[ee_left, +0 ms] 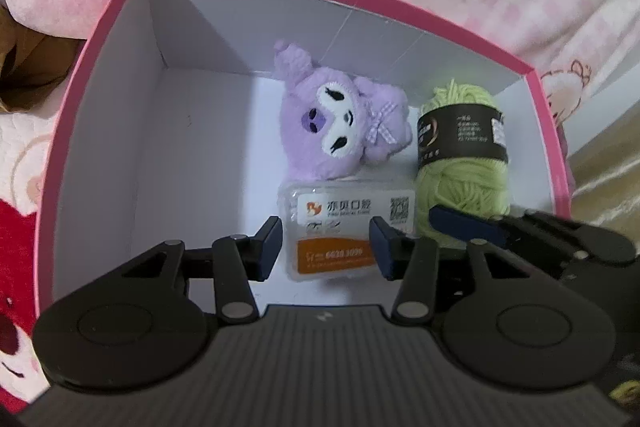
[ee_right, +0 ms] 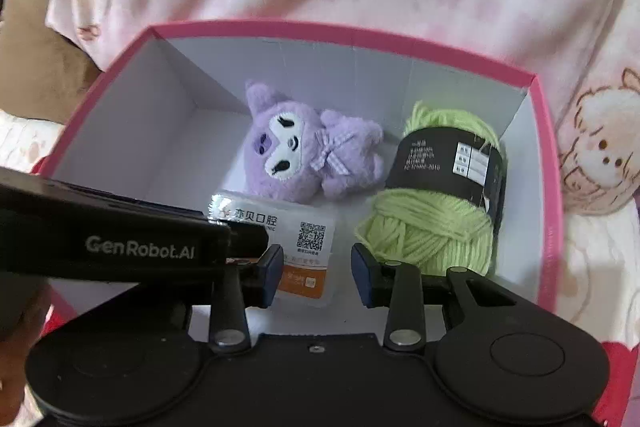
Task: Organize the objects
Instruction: 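Open the left gripper to release the floss box beside the doll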
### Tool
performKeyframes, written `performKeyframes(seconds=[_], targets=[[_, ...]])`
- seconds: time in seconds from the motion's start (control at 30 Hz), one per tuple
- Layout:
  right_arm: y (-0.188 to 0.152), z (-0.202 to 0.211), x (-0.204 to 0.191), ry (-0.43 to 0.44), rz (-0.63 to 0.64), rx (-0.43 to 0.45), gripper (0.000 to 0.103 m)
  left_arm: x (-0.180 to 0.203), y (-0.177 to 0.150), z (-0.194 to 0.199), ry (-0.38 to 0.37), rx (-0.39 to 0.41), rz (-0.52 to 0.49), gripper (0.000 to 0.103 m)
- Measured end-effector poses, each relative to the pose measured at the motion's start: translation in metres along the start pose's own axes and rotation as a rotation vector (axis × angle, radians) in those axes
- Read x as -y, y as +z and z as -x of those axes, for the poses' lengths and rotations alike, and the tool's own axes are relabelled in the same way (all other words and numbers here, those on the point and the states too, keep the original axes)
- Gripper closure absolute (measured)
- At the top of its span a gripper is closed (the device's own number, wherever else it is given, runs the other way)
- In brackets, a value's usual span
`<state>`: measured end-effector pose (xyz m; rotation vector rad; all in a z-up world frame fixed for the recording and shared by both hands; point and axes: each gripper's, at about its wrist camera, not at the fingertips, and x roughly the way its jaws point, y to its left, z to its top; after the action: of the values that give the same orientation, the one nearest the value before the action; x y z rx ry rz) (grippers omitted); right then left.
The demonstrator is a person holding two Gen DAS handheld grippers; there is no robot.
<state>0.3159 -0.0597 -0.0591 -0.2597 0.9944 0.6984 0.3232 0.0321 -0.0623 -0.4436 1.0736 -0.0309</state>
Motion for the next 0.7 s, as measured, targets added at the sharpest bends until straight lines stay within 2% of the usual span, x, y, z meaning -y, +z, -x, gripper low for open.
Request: performKeyframes(seconds=[0.07, 0.17, 0.23, 0.27, 0.4, 0.63, 0.7], targets=[[0.0, 0.005, 0.006, 0.058, -0.014, -0.017, 0.062, 0.0, -0.001, 0.0, 0.007, -0.009, -0.015, 0.056], [-0.001, 0.008, 0.013, 0.084, -0.015, -0.052, 0.062, -0.001, -0.005, -0.005, -0.007, -0.042, -0.012, 0.061], [-0.003, 0.006, 0.014, 0.13, -0.015, -0.073, 0.071, -0.002, -0.007, -0.01, -0.033, -0.06, 0.017, 0.073], [-0.004, 0.004, 0.012, 0.144, -0.014, -0.086, 0.073, -0.002, -0.008, -0.012, -0.042, -0.064, 0.037, 0.074], [-0.004, -0.006, 0.009, 0.101, -0.02, -0.103, 0.082, 0.002, -0.007, -0.015, -0.042, -0.043, 0.081, 0.075], [-0.014, -0.013, 0.007, 0.056, -0.012, -0.068, 0.082, 0.009, -0.008, -0.016, -0.013, 0.001, 0.029, 0.075], [-0.017, -0.005, 0.009, 0.075, -0.012, -0.038, 0.081, 0.011, -0.01, -0.014, -0.012, 0.009, 0.009, 0.074]])
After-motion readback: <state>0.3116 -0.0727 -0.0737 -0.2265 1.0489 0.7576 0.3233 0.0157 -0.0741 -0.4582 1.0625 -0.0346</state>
